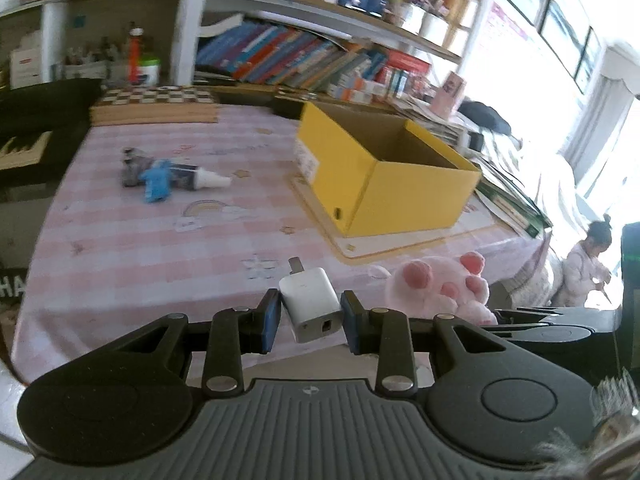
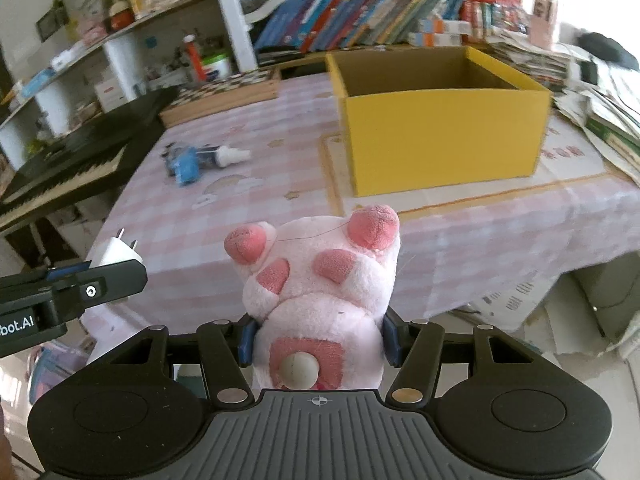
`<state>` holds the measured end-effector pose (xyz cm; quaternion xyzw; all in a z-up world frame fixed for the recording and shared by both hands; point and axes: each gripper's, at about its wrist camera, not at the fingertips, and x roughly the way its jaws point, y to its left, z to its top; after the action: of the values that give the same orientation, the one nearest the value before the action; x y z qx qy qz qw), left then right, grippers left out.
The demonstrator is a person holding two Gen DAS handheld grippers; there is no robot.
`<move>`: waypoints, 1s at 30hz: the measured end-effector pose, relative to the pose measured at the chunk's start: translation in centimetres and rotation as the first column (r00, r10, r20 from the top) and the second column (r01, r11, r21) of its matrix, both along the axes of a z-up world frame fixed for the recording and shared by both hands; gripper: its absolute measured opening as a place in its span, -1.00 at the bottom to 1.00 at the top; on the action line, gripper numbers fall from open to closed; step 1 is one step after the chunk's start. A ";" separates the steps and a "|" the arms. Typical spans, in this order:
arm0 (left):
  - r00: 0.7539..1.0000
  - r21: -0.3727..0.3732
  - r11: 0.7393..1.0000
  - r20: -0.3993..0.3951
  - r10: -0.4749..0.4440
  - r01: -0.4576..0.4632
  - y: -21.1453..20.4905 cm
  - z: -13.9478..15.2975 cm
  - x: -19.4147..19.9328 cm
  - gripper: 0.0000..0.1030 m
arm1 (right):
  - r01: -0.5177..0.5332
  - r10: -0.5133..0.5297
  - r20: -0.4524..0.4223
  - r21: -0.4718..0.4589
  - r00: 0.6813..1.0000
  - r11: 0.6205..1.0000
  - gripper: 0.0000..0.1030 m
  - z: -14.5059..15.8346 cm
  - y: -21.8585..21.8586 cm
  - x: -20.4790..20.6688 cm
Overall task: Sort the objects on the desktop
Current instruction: 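Lift the charger with the left tool while the right tool carries the pig toward the yellow box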
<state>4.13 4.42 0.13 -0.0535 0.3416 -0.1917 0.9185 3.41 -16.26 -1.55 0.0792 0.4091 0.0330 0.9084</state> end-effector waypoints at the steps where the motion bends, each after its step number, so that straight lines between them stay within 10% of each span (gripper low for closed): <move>1: 1.000 0.001 1.000 -0.001 -0.014 0.014 -0.5 0.0 0.2 -0.42 | 0.016 -0.016 -0.002 0.002 1.000 1.000 0.13 0.0 -0.6 0.0; 30: 0.974 -0.007 0.974 -0.029 -0.226 0.226 -14.5 -0.5 6.8 -0.41 | 0.210 -0.210 -0.020 -0.003 0.977 0.978 0.13 0.1 -13.7 2.6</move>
<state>10.95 -10.08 -0.34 -0.0185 0.3585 -0.2949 0.8855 6.04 -29.92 -1.42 0.1220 0.4078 -0.0643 0.9026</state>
